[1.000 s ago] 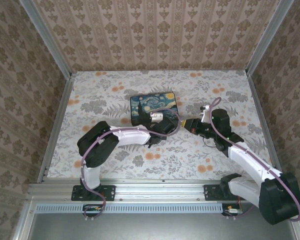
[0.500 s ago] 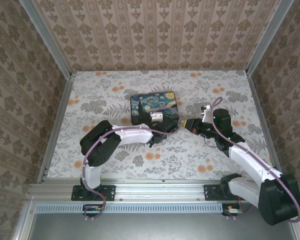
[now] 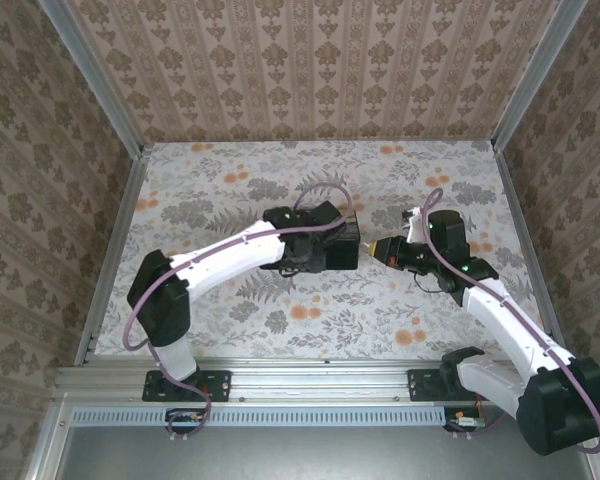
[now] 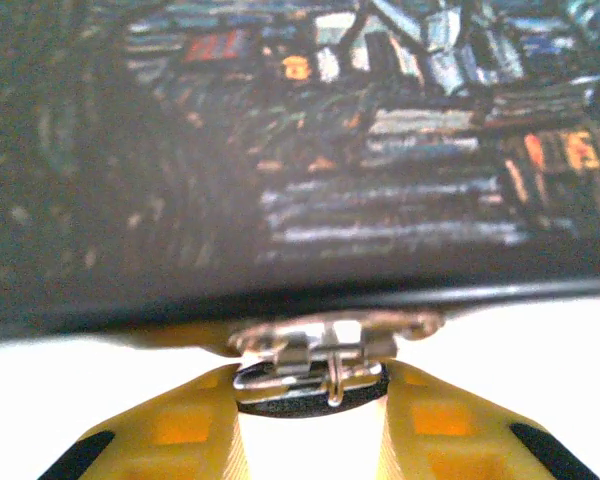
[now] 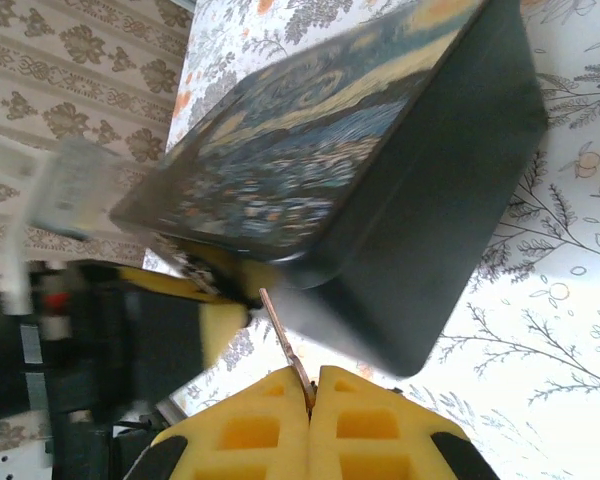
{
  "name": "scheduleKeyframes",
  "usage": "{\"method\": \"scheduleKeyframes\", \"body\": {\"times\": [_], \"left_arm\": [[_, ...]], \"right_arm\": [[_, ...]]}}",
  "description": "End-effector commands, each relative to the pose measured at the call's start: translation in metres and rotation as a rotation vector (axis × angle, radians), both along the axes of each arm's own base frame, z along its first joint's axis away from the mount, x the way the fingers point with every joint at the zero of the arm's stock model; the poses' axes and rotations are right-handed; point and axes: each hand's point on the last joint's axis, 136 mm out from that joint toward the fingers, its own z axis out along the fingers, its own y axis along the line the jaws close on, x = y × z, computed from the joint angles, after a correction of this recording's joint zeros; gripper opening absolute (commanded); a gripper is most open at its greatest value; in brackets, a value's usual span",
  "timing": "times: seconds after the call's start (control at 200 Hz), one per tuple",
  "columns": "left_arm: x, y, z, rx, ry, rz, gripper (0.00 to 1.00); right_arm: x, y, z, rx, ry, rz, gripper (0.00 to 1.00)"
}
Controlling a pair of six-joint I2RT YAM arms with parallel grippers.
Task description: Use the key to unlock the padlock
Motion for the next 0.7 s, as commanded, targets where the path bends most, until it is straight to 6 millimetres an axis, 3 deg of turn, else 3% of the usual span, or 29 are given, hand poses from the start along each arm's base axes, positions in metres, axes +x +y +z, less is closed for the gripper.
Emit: {"method": "scheduleKeyframes", "body": {"times": [0.0,0.1,0.205,0.395,0.55,0.695], "left_arm": [[-0.044,0.014,0.028,-0.006,0.202,-0.034,0.21],[-0.059,0.014,0.032,-0.033,0.323,-0.004,0.24],[-0.062,0.014,0.031,-0.071,0.402,0.055,0.26],[-0.034,0.014,0.036,-0.157,0.425,0.153,0.27],[-0.009,0.008,0.062,-0.169,0.369,0.135,0.23],[-0.012,0.015,0.082,-0.112,0.343,0.123,0.22]], "right_arm": [[-0.011,-0.005,0.016,-0.024,-0.018,0.014,0.04],[-0.022,-0.004,0.031,-0.014,-0.037,0.034,0.04],[-0.035,-0.006,0.041,-0.015,-0.053,0.048,0.05],[-0.052,-0.007,0.049,-0.003,-0.061,0.06,0.05],[-0.051,-0.006,0.053,0.003,-0.064,0.065,0.05],[-0.049,-0.005,0.059,0.0,-0.077,0.074,0.05]]}}
